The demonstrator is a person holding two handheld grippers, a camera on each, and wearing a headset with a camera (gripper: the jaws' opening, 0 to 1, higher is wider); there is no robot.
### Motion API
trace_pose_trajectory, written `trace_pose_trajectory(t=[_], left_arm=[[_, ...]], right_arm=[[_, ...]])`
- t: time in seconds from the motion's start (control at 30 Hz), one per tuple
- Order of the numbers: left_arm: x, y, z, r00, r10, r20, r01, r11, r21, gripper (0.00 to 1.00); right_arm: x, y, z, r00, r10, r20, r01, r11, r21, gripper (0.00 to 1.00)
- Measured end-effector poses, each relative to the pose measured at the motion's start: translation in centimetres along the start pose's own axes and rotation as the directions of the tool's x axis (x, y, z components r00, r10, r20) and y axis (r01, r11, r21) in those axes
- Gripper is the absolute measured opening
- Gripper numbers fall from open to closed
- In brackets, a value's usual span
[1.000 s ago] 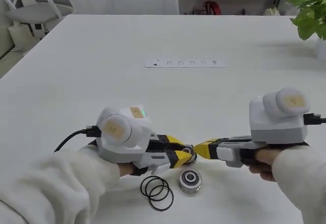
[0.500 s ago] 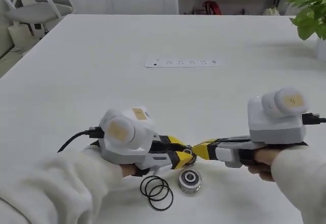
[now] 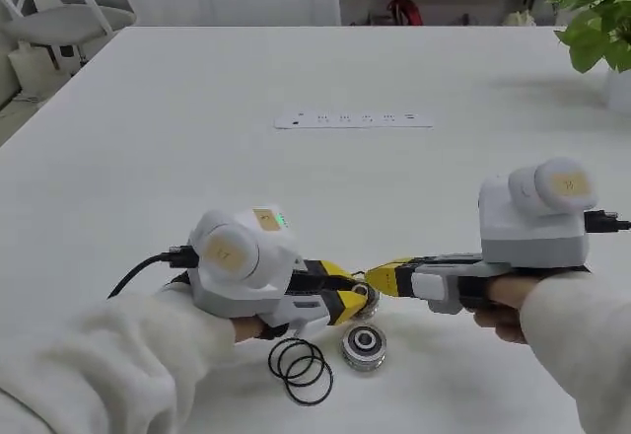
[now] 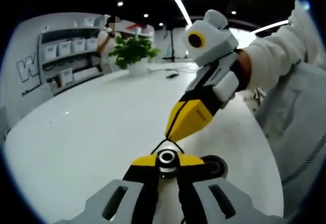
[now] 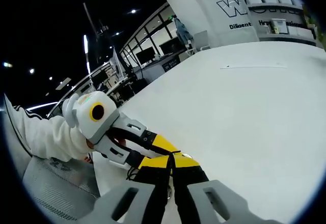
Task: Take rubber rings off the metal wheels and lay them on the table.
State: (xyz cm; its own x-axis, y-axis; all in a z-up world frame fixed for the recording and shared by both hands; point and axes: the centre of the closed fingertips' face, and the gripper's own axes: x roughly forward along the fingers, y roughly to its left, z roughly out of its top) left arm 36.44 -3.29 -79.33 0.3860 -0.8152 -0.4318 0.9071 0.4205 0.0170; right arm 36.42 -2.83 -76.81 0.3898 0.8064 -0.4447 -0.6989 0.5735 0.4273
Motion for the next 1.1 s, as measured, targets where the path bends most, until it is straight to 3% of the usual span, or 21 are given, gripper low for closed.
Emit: trace_pose_trajectory(t=[0.17,0.4,0.6,0.77,0.9,1.1], left_arm=[[0.1,0.0,0.2,0.9999,-0.004,-0.016,0.004,1.000,-0.016,0.14],[0.0,-0.1,0.3,0.9980,-0.009,-0.063,0.011,0.999,0.041,0.14],[-0.8,0.1,1.4,0.9992,-0.006,-0.039,0.008,0.999,0.041,0.17],[-1.4,-0.6,1.7,0.9978,-0.024,-0.062,0.028,0.997,0.065,0.37],[-1.9,-1.4,1.7,0.9955,-0.056,-0.077,0.063,0.994,0.092,0.41],[-2.4,-1.5,2.5,0.9958,-0.057,-0.072,0.064,0.993,0.099,0.50]], right_arm=[[-0.1,-0.3,-0.1,1.0000,-0.008,0.000,0.008,1.000,0.027,0.00],[-0.2,-0.2,-0.3,0.9999,-0.009,-0.005,0.009,0.999,0.035,0.00],[-0.8,-0.4,0.2,0.9997,-0.020,0.015,0.019,0.998,0.059,0.00],[-1.2,-0.5,0.7,0.9989,-0.028,0.037,0.025,0.997,0.077,0.00],[-1.3,-0.5,0.9,0.9985,-0.031,0.045,0.027,0.996,0.082,0.00],[-1.7,-0.2,1.5,0.9974,-0.030,0.066,0.025,0.997,0.075,0.00]])
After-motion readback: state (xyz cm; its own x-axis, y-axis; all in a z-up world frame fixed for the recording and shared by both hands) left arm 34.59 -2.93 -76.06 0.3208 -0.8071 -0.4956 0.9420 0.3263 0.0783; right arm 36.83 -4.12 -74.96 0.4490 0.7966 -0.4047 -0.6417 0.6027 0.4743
